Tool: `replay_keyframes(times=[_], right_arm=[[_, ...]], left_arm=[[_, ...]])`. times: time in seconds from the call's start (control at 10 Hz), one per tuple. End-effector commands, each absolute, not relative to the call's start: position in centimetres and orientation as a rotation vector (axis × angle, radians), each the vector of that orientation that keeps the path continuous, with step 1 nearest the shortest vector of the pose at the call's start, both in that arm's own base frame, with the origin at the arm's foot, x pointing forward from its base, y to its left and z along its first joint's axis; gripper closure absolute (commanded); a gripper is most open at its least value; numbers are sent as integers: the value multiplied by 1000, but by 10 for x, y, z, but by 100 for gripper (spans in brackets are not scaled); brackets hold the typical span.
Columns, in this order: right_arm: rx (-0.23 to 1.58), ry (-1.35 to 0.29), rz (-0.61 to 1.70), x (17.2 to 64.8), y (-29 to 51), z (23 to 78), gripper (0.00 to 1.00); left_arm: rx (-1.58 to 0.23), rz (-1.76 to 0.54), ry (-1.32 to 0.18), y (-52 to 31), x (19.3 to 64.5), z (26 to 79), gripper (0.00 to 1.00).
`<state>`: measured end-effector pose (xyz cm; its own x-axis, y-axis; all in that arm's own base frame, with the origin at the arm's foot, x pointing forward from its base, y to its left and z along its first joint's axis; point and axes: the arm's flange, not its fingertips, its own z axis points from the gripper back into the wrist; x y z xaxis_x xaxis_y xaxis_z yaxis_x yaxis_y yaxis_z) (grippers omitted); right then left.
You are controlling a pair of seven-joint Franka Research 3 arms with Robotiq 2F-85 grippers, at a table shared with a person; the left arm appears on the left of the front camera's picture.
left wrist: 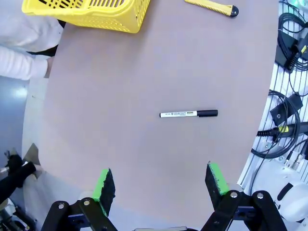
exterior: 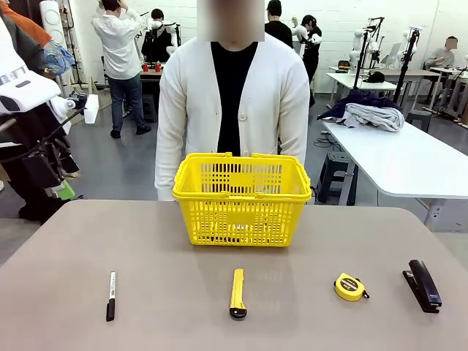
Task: Place the items the person wants into the basket.
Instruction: Pick up the item the person points to and place it in the Market Basket.
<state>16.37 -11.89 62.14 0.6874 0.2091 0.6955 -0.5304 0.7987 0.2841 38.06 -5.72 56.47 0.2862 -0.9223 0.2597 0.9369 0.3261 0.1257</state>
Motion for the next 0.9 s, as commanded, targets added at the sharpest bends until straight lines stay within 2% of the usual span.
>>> replay_keyframes(times=[0.0, 0.2, 0.3, 0.4, 0.6, 0.8], right_arm=[[511, -700, 452, 164, -118, 621, 0], [511, -700, 452, 164, -118, 621, 0], [511, -700, 452, 164, -118, 621, 0], [511, -700, 452, 164, -118, 621, 0], [511, -700, 452, 164, -118, 621, 0], [511, -700, 452, 164, -118, 621, 0]], left_arm=[[-59, -1237, -306, -53, 375, 564, 3], [-54, -1241, -310, -56, 380, 566, 3], [-346, -1311, -535, -25, 358, 587, 3], [-412, -1307, -686, 11, 338, 611, 3], [-418, -1241, -909, 90, 299, 643, 3], [-449, -1157, -1007, 148, 272, 645, 3]])
